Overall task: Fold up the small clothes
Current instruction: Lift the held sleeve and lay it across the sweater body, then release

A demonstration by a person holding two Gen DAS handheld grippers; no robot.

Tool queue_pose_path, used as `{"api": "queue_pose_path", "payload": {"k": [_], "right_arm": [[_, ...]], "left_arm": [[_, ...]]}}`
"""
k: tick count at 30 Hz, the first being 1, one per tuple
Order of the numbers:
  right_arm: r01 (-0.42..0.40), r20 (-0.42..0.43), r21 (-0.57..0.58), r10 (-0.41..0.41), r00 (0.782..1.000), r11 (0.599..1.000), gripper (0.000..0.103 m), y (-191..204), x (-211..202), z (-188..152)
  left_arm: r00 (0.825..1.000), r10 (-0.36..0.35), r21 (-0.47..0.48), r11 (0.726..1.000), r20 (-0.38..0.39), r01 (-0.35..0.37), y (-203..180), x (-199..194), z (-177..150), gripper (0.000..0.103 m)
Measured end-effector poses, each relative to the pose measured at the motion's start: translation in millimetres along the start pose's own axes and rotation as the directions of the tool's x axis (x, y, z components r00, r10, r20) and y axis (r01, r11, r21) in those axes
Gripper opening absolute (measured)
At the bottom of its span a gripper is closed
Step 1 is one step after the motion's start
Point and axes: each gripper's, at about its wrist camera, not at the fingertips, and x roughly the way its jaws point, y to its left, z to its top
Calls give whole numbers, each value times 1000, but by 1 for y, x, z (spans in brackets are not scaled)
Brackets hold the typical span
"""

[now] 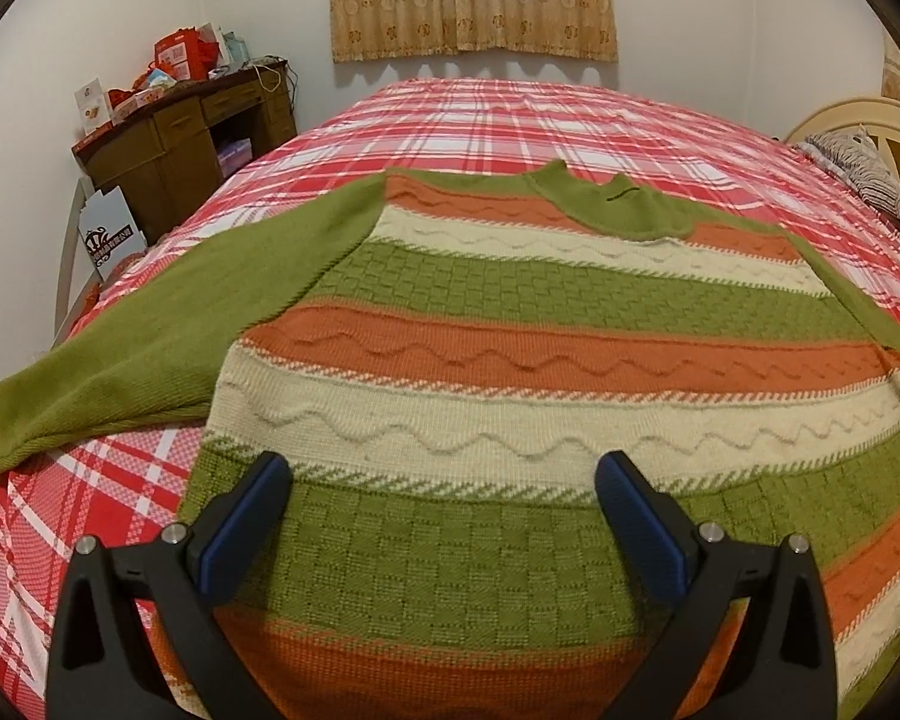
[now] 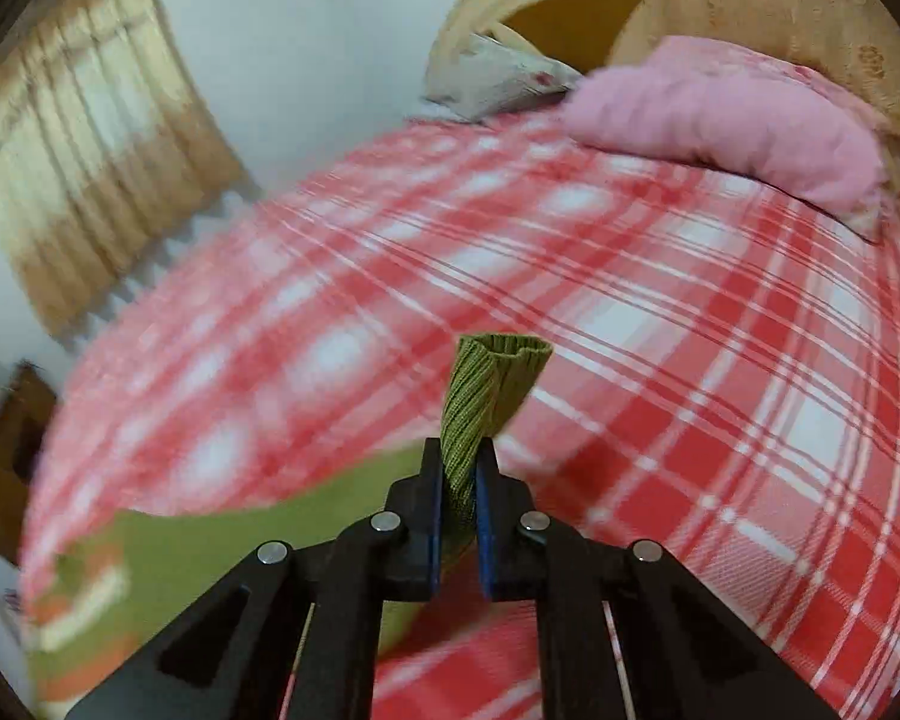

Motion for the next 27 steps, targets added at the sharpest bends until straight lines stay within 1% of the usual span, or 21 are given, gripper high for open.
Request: {"api": "queue_pose_path", "payload": {"k": [1,2,3,4,7,9,12,13,14,16,18,21,22,23,26,27], "right_arm": [[-57,9,-2,57,998,998,9,16,-11,4],[-96,12,-7,96,995,995,9,28,-18,6],[-154,15,-19,155,988,988,9,48,-28,7],[-190,14,-31,190,982,981,9,62,-34,7],[-336,-22,-95,336,942,937,9,130,-49,-3],[-413,-66,-137,407,911,900,9,175,-53,-17],[-537,-168,-150,514,841,830,9,241,-46,-46],[-577,-205,-152,546,813,802,9,269,-41,-60],[-598,-224,-156,561,797,786,9,285,-38,-69],[-659,-294,-151,603,741,737,9,331,-27,-95],[-698,-355,-134,624,696,703,9,362,-16,-119],[-742,-449,-123,630,634,659,9,409,3,-159],[-757,-484,-117,629,608,642,9,425,12,-174],[-765,-505,-114,626,594,634,9,432,15,-184],[-794,-577,-99,616,537,600,9,459,35,-215],[-799,-589,-97,612,527,594,9,463,39,-221]], "left_arm": [[1000,-1,-1,1000,1,1,0,0,0,103],[1000,-2,-1,1000,3,2,0,0,0,103],[1000,-3,-2,1000,4,3,0,0,0,103],[1000,-5,-3,1000,5,5,1,0,0,103],[1000,-9,-6,1000,7,9,1,-1,0,103],[1000,-11,-6,1000,10,11,2,-1,-1,103],[1000,-18,-10,1000,15,18,3,-2,-2,103],[1000,-20,-12,1000,17,20,4,-2,-2,103],[1000,-21,-13,1000,18,22,4,-2,-2,103],[999,-30,-19,999,23,30,5,-3,-2,103],[999,-38,-26,999,29,38,7,-4,-2,103],[998,-46,-39,998,37,47,10,-5,-3,103],[998,-49,-42,998,38,51,11,-5,-2,103],[998,-54,-46,997,39,55,12,-5,-3,103],[998,-58,-65,996,34,61,19,-9,-4,103],[997,-64,-73,995,30,66,23,-12,-5,103]]}}
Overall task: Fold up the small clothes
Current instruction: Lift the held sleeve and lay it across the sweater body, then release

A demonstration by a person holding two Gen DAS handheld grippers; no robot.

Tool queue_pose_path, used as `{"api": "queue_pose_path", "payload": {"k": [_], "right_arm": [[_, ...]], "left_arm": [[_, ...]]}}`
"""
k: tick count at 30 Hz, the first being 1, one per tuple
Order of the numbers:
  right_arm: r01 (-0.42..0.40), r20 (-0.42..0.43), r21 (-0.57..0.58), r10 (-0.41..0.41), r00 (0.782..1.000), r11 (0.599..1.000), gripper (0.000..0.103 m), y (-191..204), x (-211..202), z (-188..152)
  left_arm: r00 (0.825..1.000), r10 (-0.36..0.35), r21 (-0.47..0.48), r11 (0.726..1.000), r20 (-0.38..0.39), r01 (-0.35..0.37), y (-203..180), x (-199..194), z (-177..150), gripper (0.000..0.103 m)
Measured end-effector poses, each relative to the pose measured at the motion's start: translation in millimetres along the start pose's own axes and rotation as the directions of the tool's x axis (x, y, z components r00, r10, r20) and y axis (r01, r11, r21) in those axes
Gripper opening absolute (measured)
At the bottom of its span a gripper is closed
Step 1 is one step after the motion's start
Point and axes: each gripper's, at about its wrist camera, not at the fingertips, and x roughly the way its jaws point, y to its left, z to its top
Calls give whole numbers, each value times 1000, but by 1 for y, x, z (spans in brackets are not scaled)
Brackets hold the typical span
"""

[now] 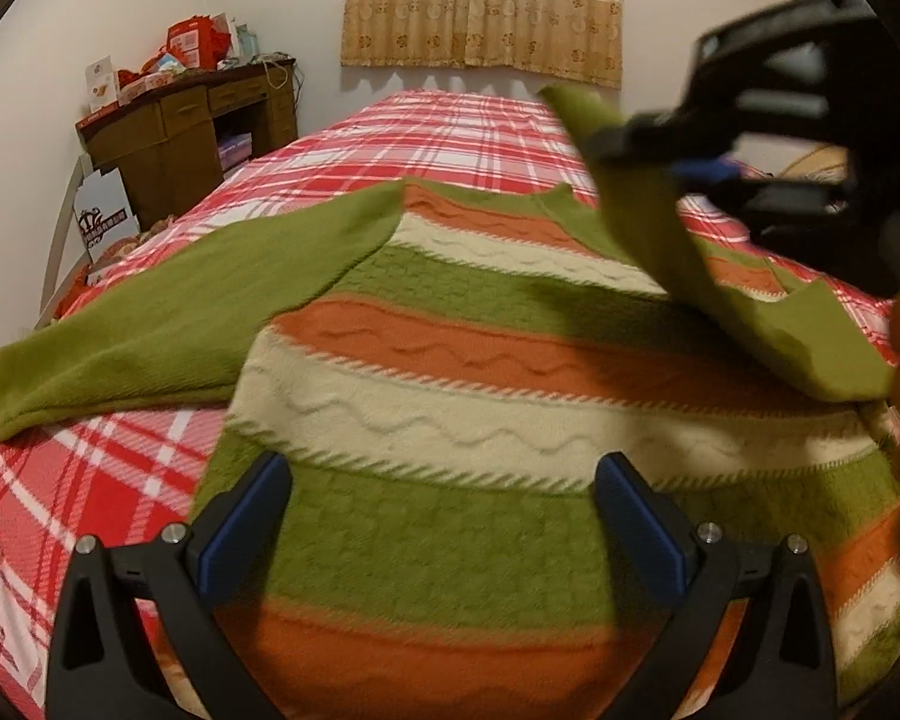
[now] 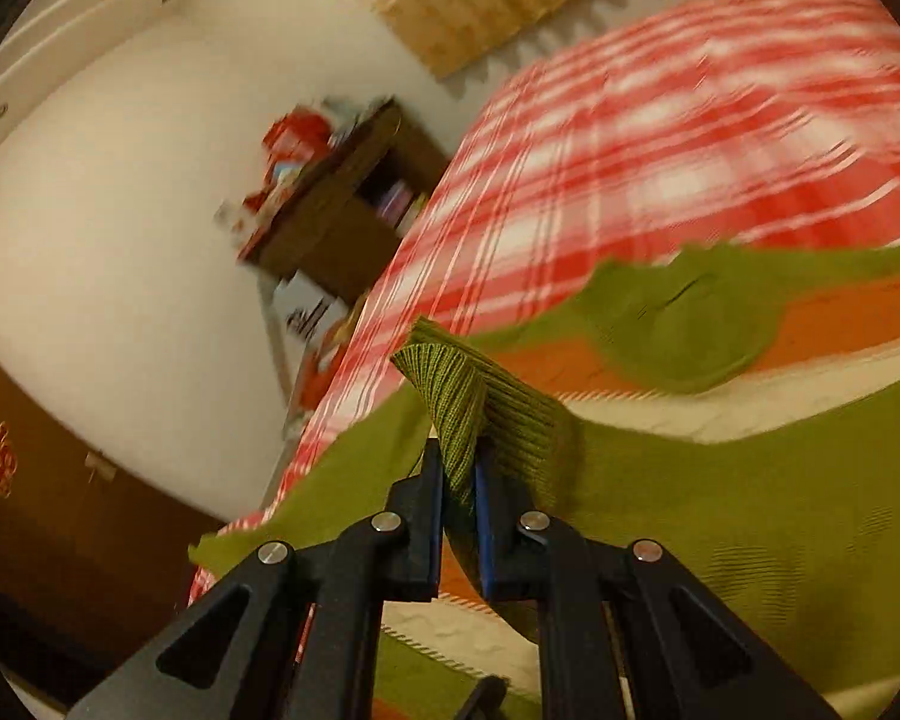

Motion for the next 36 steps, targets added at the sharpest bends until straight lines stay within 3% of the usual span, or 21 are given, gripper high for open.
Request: {"api": "queue_pose_path", "payload": {"k": [2,5,9,14,16,24,26,28,30,34,36], "right_arm": [[-16,-24,-11,16,1000,1000,9,0,15,-5],[-38,-50,-19,37,998,999,9,4,33,-13],[-54,-93,-34,51,994,998,9,12,57,-28],[-73,-131,-53,66,989,996,12,16,73,-48],[-79,-145,-66,69,987,995,14,17,79,-51],[-145,-91,-130,134,987,981,27,39,26,-49],[-94,-55,-166,86,995,982,28,38,7,-53],[35,-10,-198,-38,999,980,28,32,-11,-57],[144,39,-188,-139,989,972,28,17,-31,-62],[313,134,-123,-297,945,942,29,-26,-86,-67],[386,180,-65,-370,912,920,43,-51,-115,-61]], "left_arm": [[1000,-15,-8,1000,-2,15,8,-8,-2,103],[993,111,-55,993,45,-109,29,-29,-10,103],[986,160,-107,982,56,-153,56,-37,-15,103],[989,151,-156,976,-2,-150,67,-15,-18,103],[986,167,-132,978,17,-163,61,-14,-16,103],[987,157,-102,983,33,-153,56,-11,-14,103],[987,159,-100,983,34,-155,57,-10,-12,103],[987,157,-102,983,35,-152,59,-11,-14,103],[987,158,-100,983,35,-154,58,-14,-18,103],[986,163,-96,983,36,-159,57,-17,-20,103],[985,166,-94,982,37,-162,55,-17,-21,103]]}}
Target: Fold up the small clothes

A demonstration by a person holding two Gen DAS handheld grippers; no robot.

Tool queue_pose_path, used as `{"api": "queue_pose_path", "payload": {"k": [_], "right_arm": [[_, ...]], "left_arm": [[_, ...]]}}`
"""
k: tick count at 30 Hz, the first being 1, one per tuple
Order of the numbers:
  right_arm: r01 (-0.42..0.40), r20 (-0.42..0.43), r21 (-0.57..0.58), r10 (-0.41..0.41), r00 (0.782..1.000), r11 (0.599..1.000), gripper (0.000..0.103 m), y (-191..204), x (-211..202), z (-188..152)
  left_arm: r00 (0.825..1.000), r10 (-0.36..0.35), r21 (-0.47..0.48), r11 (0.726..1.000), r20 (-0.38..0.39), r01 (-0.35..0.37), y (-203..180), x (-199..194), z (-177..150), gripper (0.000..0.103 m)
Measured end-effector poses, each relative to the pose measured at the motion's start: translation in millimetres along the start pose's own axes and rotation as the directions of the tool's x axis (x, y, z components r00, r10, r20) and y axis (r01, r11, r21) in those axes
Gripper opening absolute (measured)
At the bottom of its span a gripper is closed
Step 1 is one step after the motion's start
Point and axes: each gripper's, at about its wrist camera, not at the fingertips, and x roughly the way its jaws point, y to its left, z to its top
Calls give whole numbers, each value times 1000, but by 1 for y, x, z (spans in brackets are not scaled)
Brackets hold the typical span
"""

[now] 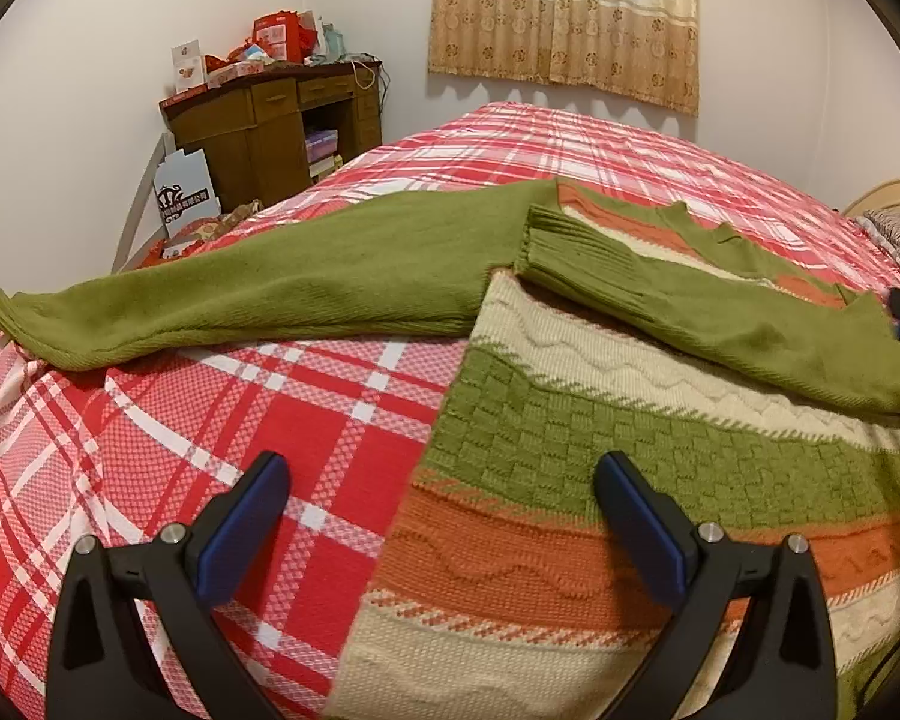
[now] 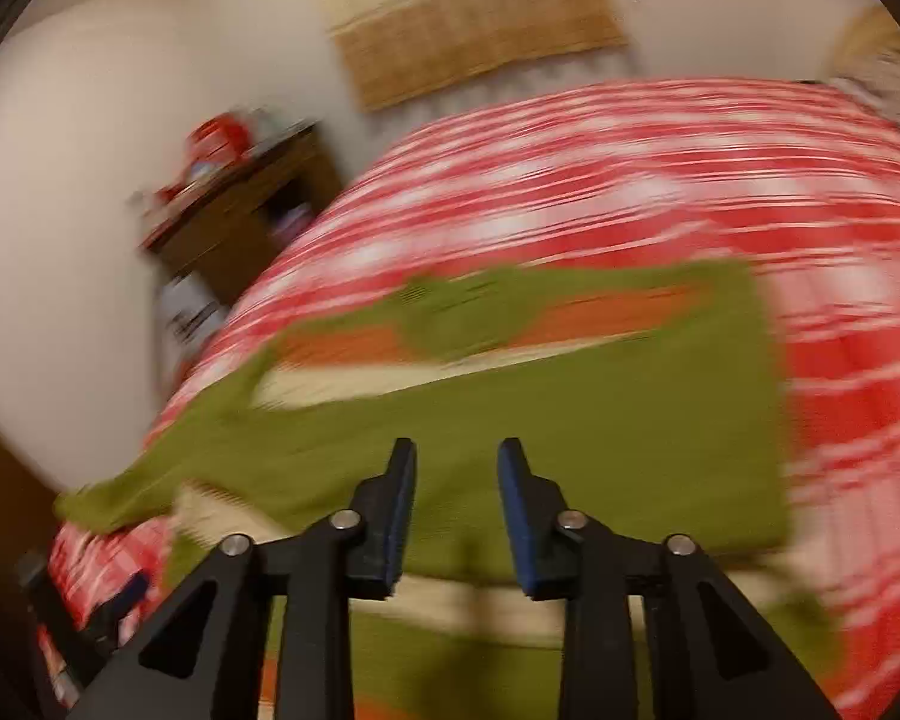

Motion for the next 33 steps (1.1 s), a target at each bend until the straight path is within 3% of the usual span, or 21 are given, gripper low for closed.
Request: {"api": "queue_pose_path", "payload": {"k": [1,2,6,9,10,11,13,16,20,22,24,27,29,31,33], "right_arm": [[53,19,39,-54,998,998,60,-21,-9,3],[77,30,67,-79,996,995,68,-34,-13,5],[121,30,130,-126,992,984,68,-74,-26,4],[133,-34,97,-130,991,986,67,-81,-14,-2],[150,-60,84,-145,988,985,61,-81,-8,-5],[154,-82,83,-148,986,985,39,-82,-1,-8],[172,-107,103,-161,981,980,23,-89,6,-12],[164,-88,105,-155,984,981,18,-98,2,-15],[259,-36,120,-256,966,958,16,-111,-15,-16],[221,-81,163,-211,974,962,17,-125,-9,-19],[223,-78,123,-215,974,967,17,-123,-5,-20],[247,-97,67,-240,966,967,26,-114,-3,-18],[277,-102,97,-267,958,956,29,-112,-10,-13],[343,-1,125,-345,939,931,32,-101,-34,-11],[336,73,73,-341,937,939,50,-76,-45,-10]], "left_arm": [[1000,1,1,1000,0,-1,0,0,0,103],[1000,2,1,1000,0,-2,0,0,0,103],[1000,3,2,1000,1,-3,0,1,0,103],[1000,8,7,1000,2,-8,-2,-1,-2,103],[1000,7,6,1000,1,-7,-2,-1,-3,103],[1000,6,6,1000,1,-6,-1,0,-2,103],[1000,7,6,1000,1,-7,-2,0,-3,103],[1000,8,7,1000,1,-8,-2,0,-3,103],[1000,8,7,1000,2,-8,-2,0,-3,103],[1000,9,7,1000,2,-9,-2,0,-3,103],[1000,8,7,1000,2,-8,-2,0,-3,103],[1000,9,8,1000,2,-9,-2,0,-3,103],[1000,8,7,1000,2,-8,-2,0,-3,103],[1000,9,7,1000,4,-9,-3,0,-3,103],[1000,10,7,1000,4,-10,-3,-1,-3,103]]}}
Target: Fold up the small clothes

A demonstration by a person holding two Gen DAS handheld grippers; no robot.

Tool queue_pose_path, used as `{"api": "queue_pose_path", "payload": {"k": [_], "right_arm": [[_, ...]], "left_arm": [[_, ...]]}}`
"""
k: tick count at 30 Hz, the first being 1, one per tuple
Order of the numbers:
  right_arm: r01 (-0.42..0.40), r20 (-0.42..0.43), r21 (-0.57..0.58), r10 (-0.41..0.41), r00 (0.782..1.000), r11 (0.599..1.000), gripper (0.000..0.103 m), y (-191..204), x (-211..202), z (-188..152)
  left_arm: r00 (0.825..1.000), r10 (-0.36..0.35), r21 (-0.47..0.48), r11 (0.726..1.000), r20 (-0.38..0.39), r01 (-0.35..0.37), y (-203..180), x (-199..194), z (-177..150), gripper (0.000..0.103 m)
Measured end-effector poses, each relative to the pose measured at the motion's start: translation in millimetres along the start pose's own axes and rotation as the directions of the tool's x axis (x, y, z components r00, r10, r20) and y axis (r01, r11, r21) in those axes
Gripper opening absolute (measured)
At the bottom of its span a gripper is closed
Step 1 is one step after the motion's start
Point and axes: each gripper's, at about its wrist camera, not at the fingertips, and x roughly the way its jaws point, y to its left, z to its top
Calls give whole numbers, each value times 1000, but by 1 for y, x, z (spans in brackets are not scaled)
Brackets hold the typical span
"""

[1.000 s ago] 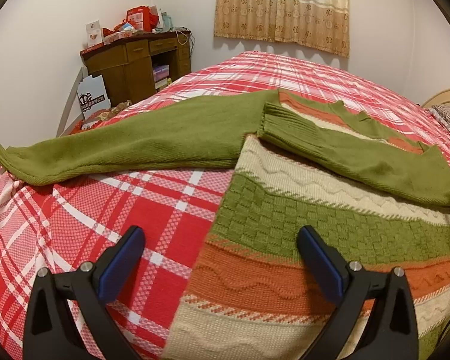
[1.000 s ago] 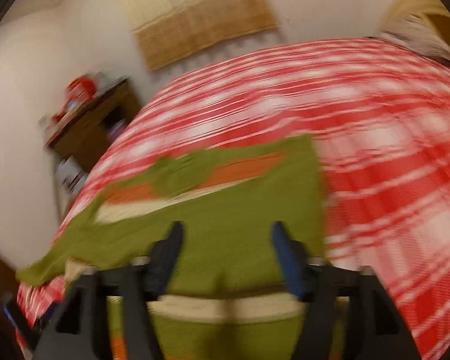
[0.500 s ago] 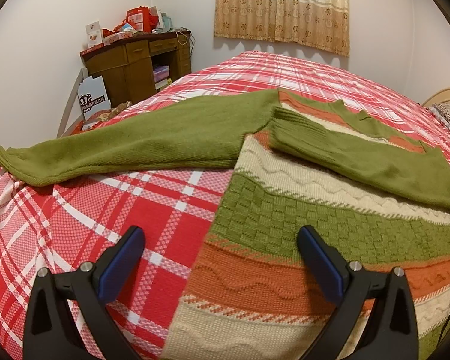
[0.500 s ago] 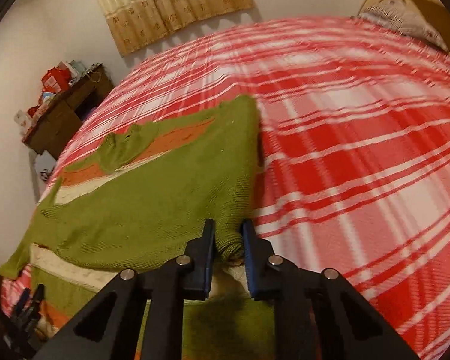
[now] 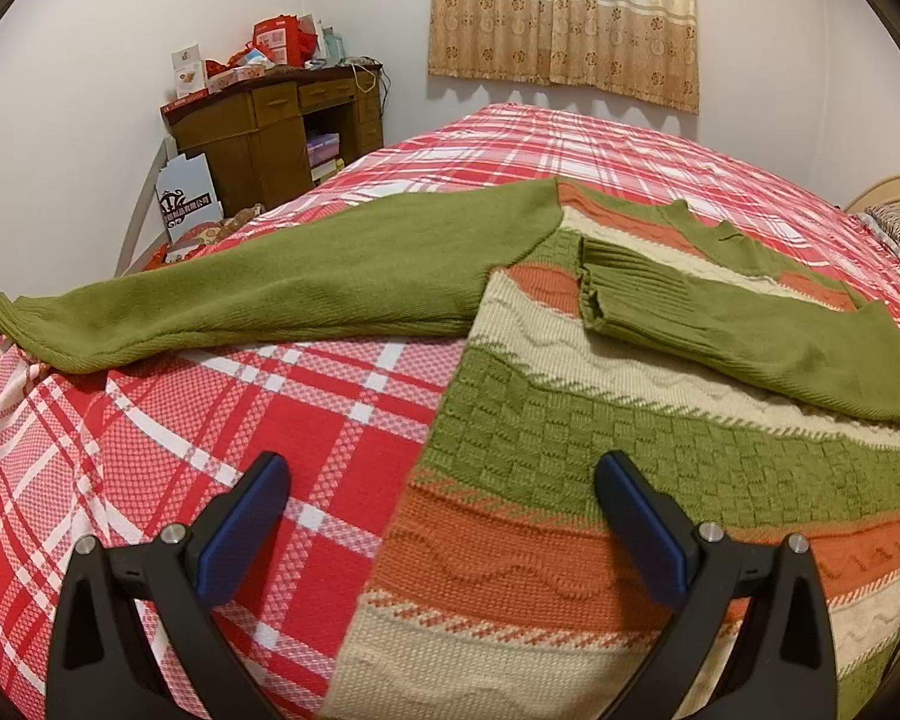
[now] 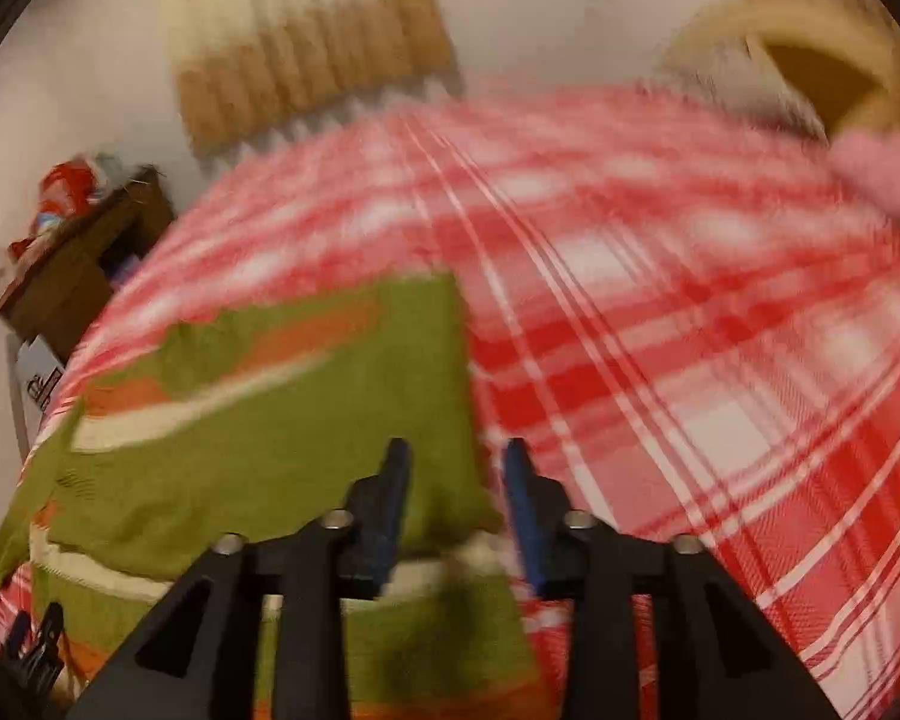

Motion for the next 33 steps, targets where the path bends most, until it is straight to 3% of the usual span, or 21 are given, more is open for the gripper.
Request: {"api": "queue_pose_path", "payload": {"k": [1,3,4,8,10,12,15,17,18,19,20,21,22,23,26,27,31,32,33], "right_arm": [[-29,30,-39,30,999,999,60,16,-8,0],[-156,54,-115,163,985,981,60,49,-19,-4],[-271,13,-179,278,961,946,60,75,-19,-8],[-487,-149,-262,463,874,834,61,154,-2,-22],[-538,-206,-286,497,843,793,61,189,11,-24],[-556,-271,-313,489,829,770,61,220,29,-26],[-593,-367,-328,479,797,736,61,258,51,-39],[-590,-409,-362,446,796,722,60,275,59,-55],[-575,-415,-383,422,806,723,61,282,63,-64],[-547,-385,-428,402,830,719,57,286,63,-69],[-530,-362,-453,395,844,717,39,289,60,-70],[-509,-347,-471,380,858,720,30,290,59,-71],[-499,-341,-467,372,863,730,15,289,60,-68],[-509,-347,-440,383,856,739,9,287,62,-63],[-528,-340,-375,417,843,762,9,286,62,-52],[-535,-332,-371,430,840,759,9,289,60,-51],[-600,-366,-335,487,793,726,13,301,67,-57],[-605,-382,-341,482,789,719,14,304,72,-65],[-597,-363,-358,483,797,718,16,305,72,-68]], "left_arm": [[1000,-1,-1,1000,0,1,0,0,0,103],[1000,-1,-1,1000,0,1,0,0,0,103],[1000,-2,-1,1000,-1,2,0,0,0,103],[1000,-23,-13,1000,-14,22,4,-2,4,103],[999,-29,-17,999,-44,28,8,-4,7,103],[996,-46,-43,998,-82,43,19,-8,10,103],[997,-44,-103,994,-69,37,48,-19,16,103],[999,10,-129,991,-43,-16,73,-25,24,103],[999,42,-139,989,-26,-45,84,-28,27,103],[997,76,-149,986,-9,-76,95,-30,31,103],[994,112,-157,982,9,-109,105,-33,34,103],[987,156,-171,974,27,-149,118,-35,39,103],[982,184,-191,966,33,-175,128,-35,41,103],[977,211,-221,955,36,-198,138,-36,43,103],[968,251,-368,902,26,-224,178,-38,47,103],[966,257,-395,890,23,-227,186,-39,47,103],[946,324,-492,824,3,-281,221,-42,47,103],[943,332,-499,816,-7,-291,223,-41,47,103],[939,344,-512,801,-28,-309,229,-39,45,103]]}}
